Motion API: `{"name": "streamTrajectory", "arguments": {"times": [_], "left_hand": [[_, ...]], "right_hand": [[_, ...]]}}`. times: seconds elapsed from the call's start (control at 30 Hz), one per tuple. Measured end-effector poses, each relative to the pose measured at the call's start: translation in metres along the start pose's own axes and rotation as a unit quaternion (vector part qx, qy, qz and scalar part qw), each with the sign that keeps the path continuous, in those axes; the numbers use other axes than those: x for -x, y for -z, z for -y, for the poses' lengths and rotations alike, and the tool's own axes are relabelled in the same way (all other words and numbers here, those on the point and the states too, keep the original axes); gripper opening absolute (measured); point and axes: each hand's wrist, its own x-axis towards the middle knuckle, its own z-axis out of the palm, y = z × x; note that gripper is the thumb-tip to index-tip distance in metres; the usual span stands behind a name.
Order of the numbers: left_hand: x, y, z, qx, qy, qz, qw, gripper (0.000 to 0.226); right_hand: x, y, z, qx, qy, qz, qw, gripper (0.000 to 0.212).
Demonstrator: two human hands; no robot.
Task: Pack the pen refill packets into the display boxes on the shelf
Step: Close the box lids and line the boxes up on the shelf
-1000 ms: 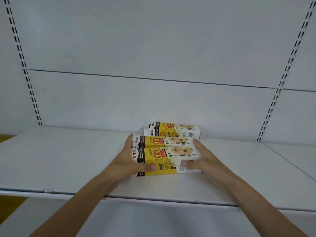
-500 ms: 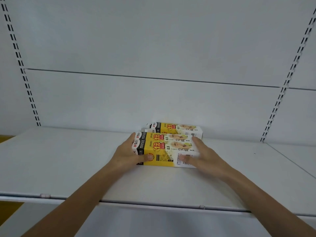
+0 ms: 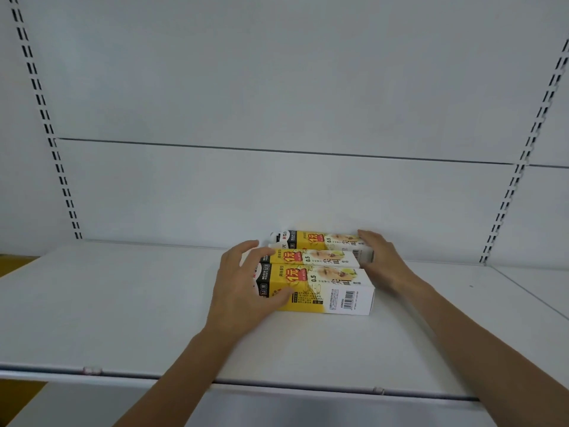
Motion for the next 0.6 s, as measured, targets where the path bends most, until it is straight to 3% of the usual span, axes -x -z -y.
{"name": "streamTrajectory", "arguments": {"times": [0.1, 0.2, 0.33, 0.43, 0.53, 0.6], "left_hand": [[0.003, -0.001, -0.001, -0.044, -0.068, -0.023, 0.996, 0.054], [0.003, -0.004, 0.001, -0.086, -0.099, 0.018, 0.991, 0.047], [0.005, -0.004, 0.002, -0.098, -0.097, 0.038, 0.990, 0.042], [0.004, -0.005, -0.003, -0.109, -0.112, 0.013, 0.988, 0.042], [0.005, -0.001, -0.015, -0.053, -0.100, -0.033, 0.993, 0.044], [0.010, 0.008, -0.036, 0.062, -0.047, -0.042, 0.996, 0.039]], "right_hand": [[-0.005, 0.006, -0.002, 0.066, 0.015, -0.005, 0.998, 0.068], [-0.005, 0.014, -0.001, 0.100, 0.009, -0.025, 0.995, 0.057], [0.008, 0.029, -0.003, 0.087, -0.003, -0.132, 0.987, 0.056], [0.028, 0.043, 0.009, 0.010, 0.008, -0.203, 0.979, 0.054], [0.064, 0.052, 0.031, -0.070, 0.036, -0.216, 0.973, 0.050], [0.092, 0.052, 0.048, -0.077, 0.066, -0.201, 0.974, 0.051]]}}
